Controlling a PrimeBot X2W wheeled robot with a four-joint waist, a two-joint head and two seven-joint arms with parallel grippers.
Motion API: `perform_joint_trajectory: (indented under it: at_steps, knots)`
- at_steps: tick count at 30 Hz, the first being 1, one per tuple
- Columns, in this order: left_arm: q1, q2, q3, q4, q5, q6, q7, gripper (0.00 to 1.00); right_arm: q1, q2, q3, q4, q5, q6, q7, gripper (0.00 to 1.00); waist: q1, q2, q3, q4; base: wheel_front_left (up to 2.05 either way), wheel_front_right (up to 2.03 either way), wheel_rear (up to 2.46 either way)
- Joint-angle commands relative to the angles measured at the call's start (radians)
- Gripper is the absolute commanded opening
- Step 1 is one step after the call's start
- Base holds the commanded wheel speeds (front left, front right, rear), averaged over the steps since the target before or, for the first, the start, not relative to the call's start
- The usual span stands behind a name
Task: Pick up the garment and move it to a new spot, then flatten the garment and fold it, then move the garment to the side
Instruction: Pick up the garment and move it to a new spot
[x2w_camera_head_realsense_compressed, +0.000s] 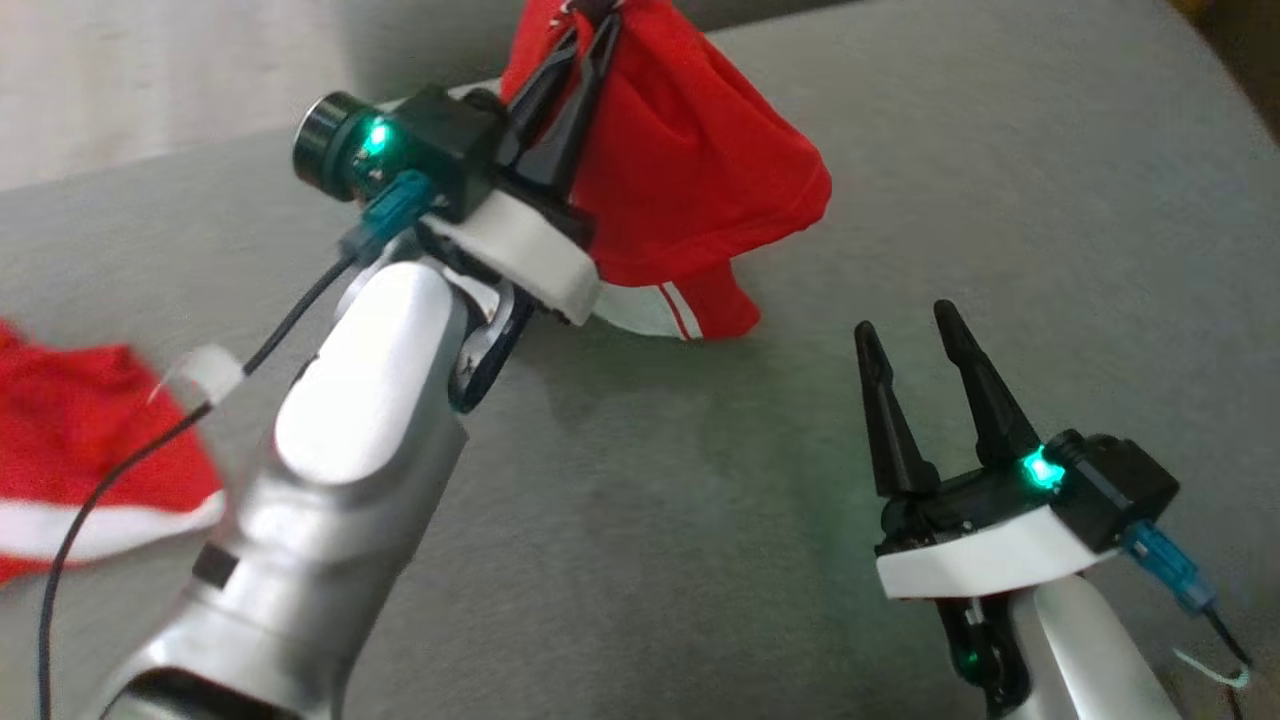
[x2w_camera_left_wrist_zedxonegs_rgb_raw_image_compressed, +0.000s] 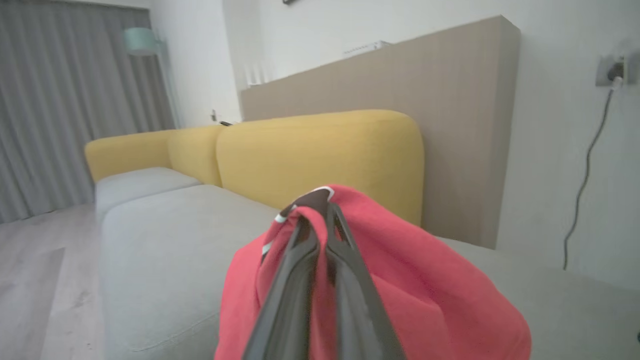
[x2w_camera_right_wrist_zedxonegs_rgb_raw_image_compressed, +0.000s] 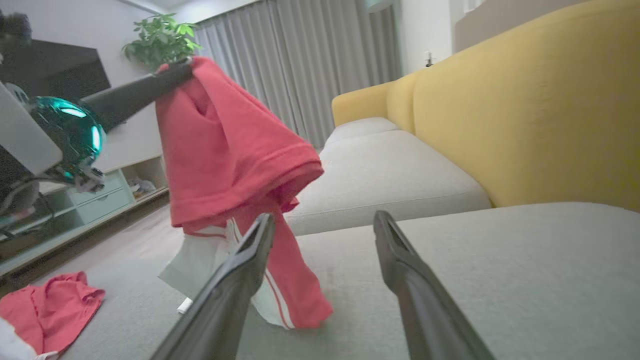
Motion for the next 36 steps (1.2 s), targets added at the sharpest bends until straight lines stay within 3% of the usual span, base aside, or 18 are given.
perform_joint_trajectory:
  at_steps: [1,4,5,6,7,13,22,27,33,36]
  knots:
    - [-0.098,0.017,0.01,-0.002,0.015,-0.002,-0.009,0.0,-0.037,-0.003,0.031,-0.041,0.016,-0.001,-0.011,1.0,0.0,0.0,0.067,-0.136,0.0,0.0,0.0]
    - [-0.163,0.02,-0.019,0.083,0.031,-0.004,-0.038,0.0,-0.048,-0.003,0.047,-0.048,0.034,-0.001,-0.011,1.0,0.0,0.0,0.098,-0.2,0.0,0.0,0.0]
    - [-0.187,0.022,-0.034,0.115,0.042,-0.004,-0.051,0.07,-0.051,-0.003,0.052,-0.049,0.039,-0.001,-0.011,1.0,0.0,0.0,0.107,-0.217,0.0,0.0,0.0]
    - [-0.209,0.021,-0.045,0.147,0.05,-0.005,-0.068,0.38,-0.053,-0.003,0.057,-0.052,0.043,-0.001,-0.011,1.0,0.0,0.0,0.116,-0.23,0.0,0.0,0.0]
    - [-0.229,0.018,-0.053,0.179,0.054,-0.005,-0.088,1.0,-0.054,-0.003,0.061,-0.055,0.047,-0.001,-0.011,1.0,0.0,0.0,0.123,-0.241,0.0,0.0,0.0]
    - [-0.302,0.0,-0.12,0.363,0.045,-0.006,-0.119,1.0,-0.056,-0.003,0.069,-0.06,0.057,-0.001,-0.011,1.0,0.0,0.0,0.138,-0.255,0.0,0.0,0.0]
    - [-0.319,-0.012,-0.173,0.45,-0.023,-0.007,-0.18,1.0,-0.054,-0.003,0.05,-0.054,0.039,-0.001,-0.011,1.0,0.0,0.0,0.111,-0.172,0.0,0.0,0.0]
    - [-0.281,-0.014,-0.154,0.447,-0.063,0.003,-0.219,1.0,-0.048,-0.003,0.015,-0.049,0.014,-0.001,-0.011,1.0,0.0,0.0,0.075,-0.091,0.0,0.0,0.0]
    - [-0.129,0.014,-0.105,0.372,-0.09,0.062,-0.238,1.0,-0.022,-0.003,-0.031,-0.042,-0.019,-0.001,-0.011,1.0,0.0,0.0,0.02,0.009,0.0,0.0,0.0]
    - [-0.012,0.037,-0.078,0.272,-0.082,0.099,-0.238,1.0,-0.003,-0.003,-0.057,-0.042,-0.034,-0.001,-0.011,1.0,0.0,0.0,0.0,0.058,0.0,0.0,0.0]
